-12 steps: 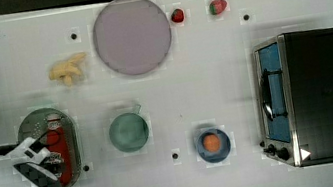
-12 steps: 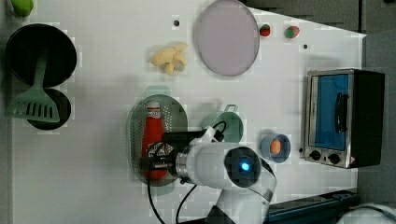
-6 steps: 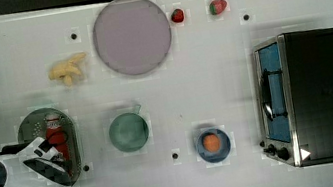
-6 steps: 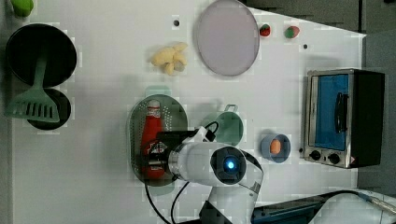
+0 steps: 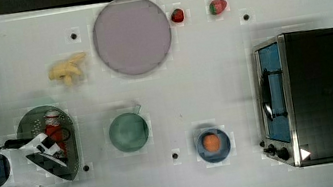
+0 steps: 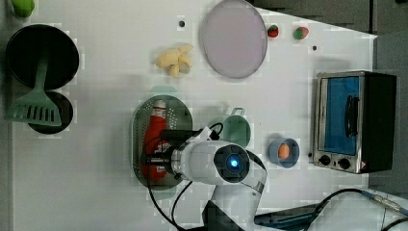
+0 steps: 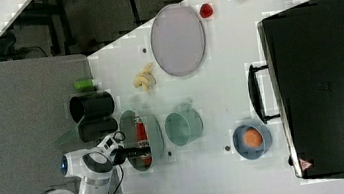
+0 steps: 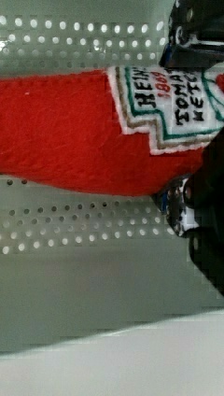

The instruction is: Pick ketchup from strainer and place it on the table

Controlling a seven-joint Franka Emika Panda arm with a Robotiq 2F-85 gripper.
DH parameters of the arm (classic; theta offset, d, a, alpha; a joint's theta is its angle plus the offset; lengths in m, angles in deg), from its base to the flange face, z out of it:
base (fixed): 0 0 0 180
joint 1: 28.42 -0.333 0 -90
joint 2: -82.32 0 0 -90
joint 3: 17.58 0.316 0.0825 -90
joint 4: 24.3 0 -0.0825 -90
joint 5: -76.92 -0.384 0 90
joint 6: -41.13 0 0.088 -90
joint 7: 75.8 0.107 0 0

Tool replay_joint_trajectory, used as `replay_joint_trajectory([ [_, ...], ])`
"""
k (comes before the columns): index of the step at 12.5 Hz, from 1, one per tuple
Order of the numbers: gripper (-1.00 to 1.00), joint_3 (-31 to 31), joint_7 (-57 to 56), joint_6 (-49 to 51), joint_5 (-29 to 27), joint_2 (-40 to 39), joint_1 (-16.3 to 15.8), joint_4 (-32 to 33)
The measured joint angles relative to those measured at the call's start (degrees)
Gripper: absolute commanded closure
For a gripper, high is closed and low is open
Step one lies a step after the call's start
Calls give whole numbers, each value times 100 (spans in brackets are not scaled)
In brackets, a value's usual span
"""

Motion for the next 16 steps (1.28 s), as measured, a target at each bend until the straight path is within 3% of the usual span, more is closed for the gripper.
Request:
replay_joint_trajectory([
  [2, -21, 53, 0, 294, -83, 109, 15, -11],
  [5, -21, 498, 1, 853, -1075, 557, 253, 22],
  [8, -21, 1049, -14, 1357, -1661, 1448, 617, -123],
  [12, -21, 1301, -287, 2714, -2207, 2316, 753, -1136],
  [16, -21, 1382, -947, 4052, -2528, 2470, 1032, -2025],
])
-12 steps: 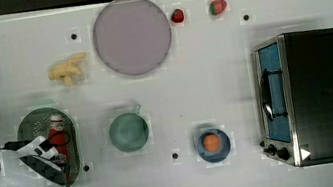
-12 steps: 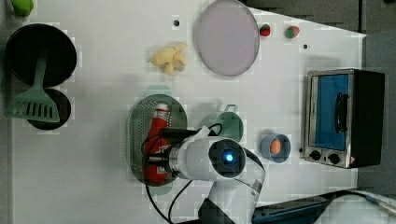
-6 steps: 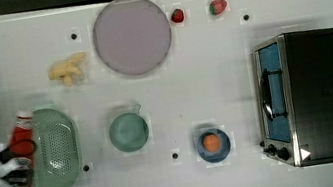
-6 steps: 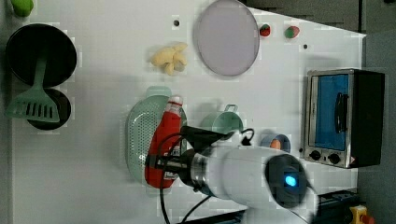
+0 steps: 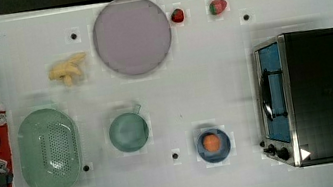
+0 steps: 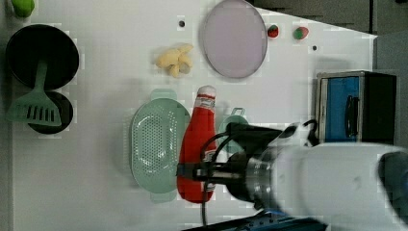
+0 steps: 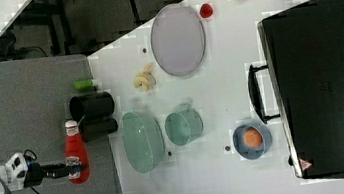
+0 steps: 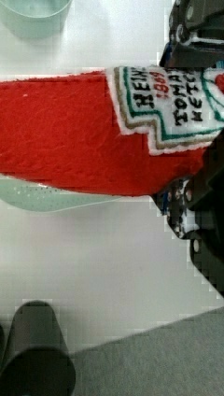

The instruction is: Pick ketchup from strainer and place it on the table

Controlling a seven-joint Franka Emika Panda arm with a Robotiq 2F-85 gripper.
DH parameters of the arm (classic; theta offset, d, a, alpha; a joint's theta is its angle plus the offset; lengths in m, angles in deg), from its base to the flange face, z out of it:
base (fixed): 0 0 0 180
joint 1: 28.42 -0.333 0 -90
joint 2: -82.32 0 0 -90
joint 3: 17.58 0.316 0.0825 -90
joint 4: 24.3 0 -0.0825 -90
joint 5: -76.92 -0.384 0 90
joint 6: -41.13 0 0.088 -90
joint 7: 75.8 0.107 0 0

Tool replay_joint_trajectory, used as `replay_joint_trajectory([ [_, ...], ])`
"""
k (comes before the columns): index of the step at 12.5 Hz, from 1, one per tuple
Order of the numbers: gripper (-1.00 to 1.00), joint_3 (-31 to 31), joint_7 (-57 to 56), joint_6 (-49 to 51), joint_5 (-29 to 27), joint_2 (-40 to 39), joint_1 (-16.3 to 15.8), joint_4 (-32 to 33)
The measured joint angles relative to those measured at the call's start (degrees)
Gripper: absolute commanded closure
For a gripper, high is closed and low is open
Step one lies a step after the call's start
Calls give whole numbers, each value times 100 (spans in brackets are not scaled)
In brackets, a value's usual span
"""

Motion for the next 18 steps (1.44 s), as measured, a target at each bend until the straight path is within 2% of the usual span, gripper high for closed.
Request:
replay_joint_trajectory([
  [4, -21, -434, -392, 279, 43, 73, 519, -297],
  [7, -21, -1035, -612, 259, 72, 136, 1005, -291],
  [12, -21, -1998, -861, 316, 102, 147, 1602, -229],
  [18, -21, -2982, -1758, -168, 103, 214, 1893, 722],
])
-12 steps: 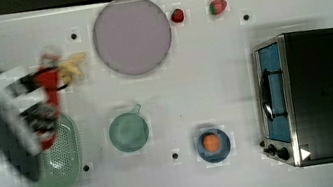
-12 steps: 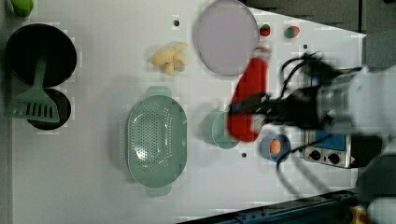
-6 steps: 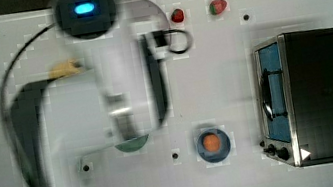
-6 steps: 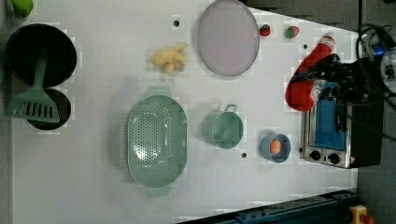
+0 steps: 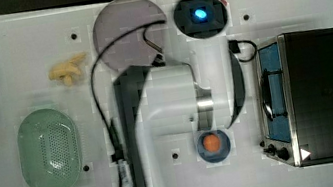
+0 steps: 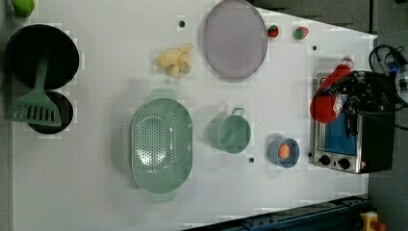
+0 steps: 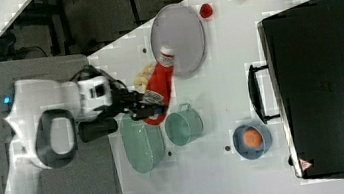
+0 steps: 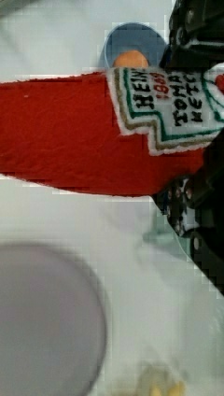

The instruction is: Pick ketchup from strainer and place it on the table

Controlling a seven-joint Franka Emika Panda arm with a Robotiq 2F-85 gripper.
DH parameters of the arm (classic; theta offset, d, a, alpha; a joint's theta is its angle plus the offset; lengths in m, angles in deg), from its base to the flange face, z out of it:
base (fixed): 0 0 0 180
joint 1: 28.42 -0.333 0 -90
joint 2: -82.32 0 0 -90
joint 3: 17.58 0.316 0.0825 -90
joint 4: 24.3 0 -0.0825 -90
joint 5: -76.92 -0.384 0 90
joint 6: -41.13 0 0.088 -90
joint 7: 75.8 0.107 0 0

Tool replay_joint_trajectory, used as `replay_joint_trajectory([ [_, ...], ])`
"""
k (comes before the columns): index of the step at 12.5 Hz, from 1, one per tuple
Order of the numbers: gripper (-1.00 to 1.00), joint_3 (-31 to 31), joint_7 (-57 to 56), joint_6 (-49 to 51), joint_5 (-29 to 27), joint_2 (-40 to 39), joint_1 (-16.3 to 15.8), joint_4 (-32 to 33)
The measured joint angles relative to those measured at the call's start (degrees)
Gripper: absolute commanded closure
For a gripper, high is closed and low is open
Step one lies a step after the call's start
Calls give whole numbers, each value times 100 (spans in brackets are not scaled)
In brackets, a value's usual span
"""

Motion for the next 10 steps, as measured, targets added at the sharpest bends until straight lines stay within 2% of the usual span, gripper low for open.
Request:
replay_joint_trajectory([
  [7, -21, -292, -264, -2214, -14, -113, 28, 1662],
  [9, -21, -263, -268, -2715, 38, -348, 3, 1942],
  [10, -27, -270, -271, -2749, 123, -530, -32, 1986],
])
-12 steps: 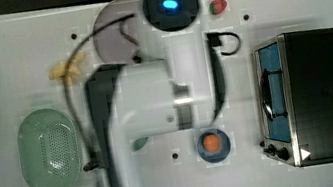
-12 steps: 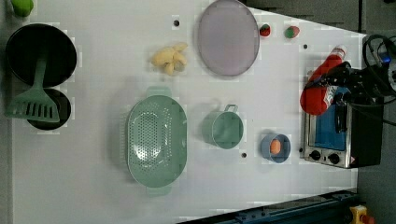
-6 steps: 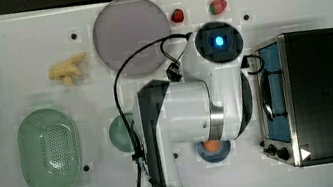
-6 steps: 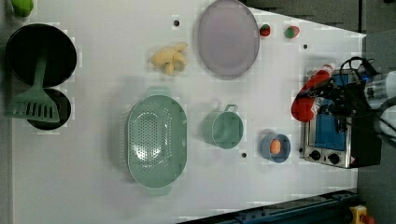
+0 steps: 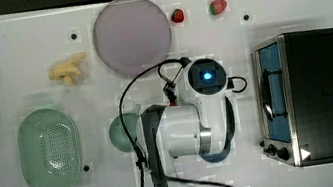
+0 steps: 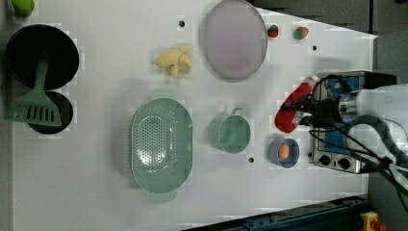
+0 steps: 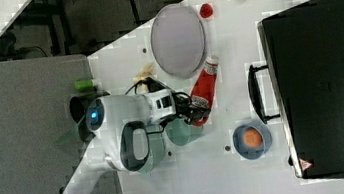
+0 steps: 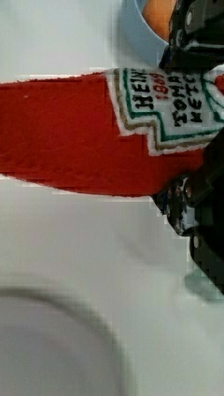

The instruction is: Pick ketchup from strainer and place it on the table

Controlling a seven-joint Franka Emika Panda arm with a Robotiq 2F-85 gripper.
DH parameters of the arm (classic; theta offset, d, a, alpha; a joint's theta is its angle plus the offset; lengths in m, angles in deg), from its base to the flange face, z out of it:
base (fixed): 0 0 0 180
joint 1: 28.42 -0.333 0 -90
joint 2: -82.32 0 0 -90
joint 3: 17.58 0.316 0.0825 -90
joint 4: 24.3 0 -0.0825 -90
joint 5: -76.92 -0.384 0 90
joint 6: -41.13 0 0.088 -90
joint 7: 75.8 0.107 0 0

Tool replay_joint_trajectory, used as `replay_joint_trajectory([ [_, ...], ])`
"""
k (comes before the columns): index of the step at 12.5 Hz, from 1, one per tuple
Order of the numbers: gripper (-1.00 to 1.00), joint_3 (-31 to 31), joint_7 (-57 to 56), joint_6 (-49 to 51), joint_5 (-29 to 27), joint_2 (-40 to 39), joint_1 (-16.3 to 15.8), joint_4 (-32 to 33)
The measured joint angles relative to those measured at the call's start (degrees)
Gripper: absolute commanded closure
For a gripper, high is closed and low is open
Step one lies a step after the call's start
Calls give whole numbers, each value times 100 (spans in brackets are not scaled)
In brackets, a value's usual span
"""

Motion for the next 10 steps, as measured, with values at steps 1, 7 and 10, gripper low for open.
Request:
replay_joint_trajectory([
  [1, -47, 8, -4, -73, 198, -205, -1, 11],
  [7, -100, 24, -4, -311, 440, -427, 21, 213],
  [10, -100, 111, 2, 62, 186, 200, -32, -134],
])
